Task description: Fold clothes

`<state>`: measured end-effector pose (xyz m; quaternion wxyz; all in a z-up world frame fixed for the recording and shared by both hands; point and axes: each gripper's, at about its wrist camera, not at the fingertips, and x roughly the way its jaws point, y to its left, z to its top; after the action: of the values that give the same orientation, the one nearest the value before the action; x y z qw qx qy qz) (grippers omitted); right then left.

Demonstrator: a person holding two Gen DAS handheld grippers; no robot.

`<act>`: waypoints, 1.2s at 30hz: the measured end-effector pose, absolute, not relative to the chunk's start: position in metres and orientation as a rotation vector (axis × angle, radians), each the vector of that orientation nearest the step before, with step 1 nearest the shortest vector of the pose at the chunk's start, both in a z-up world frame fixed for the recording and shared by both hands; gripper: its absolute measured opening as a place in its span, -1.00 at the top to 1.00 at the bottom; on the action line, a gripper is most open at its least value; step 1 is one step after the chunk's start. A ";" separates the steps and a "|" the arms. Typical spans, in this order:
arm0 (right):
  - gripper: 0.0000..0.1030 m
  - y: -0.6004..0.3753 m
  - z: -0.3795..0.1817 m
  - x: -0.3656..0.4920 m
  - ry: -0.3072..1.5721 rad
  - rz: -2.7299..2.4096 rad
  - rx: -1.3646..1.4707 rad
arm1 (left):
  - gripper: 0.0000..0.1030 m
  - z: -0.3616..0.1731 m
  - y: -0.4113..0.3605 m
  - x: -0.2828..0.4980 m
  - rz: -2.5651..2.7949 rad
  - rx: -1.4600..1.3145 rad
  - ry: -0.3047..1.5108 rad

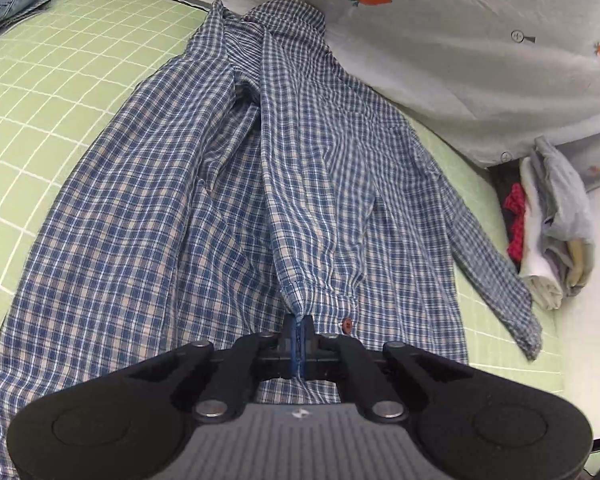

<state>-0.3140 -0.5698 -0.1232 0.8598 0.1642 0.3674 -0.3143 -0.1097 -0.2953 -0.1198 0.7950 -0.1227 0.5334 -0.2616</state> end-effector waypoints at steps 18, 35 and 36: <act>-1.00 -0.460 -0.121 -0.269 0.850 -0.591 0.267 | 0.97 -0.169 -0.187 -0.093 -0.437 -0.290 1.277; -1.00 -0.496 -0.108 -0.261 0.760 -0.610 0.342 | -0.58 -0.133 -0.215 -0.090 -0.383 -0.125 1.165; -1.00 -0.503 -0.107 -0.261 0.749 -0.610 0.353 | -0.66 -0.128 -0.220 -0.090 -0.381 -0.111 1.145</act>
<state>-0.2612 -0.5032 -0.1070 0.8707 0.1687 0.3582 -0.2917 -0.0903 -0.2201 -0.1278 0.8219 -0.0521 0.5383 -0.1790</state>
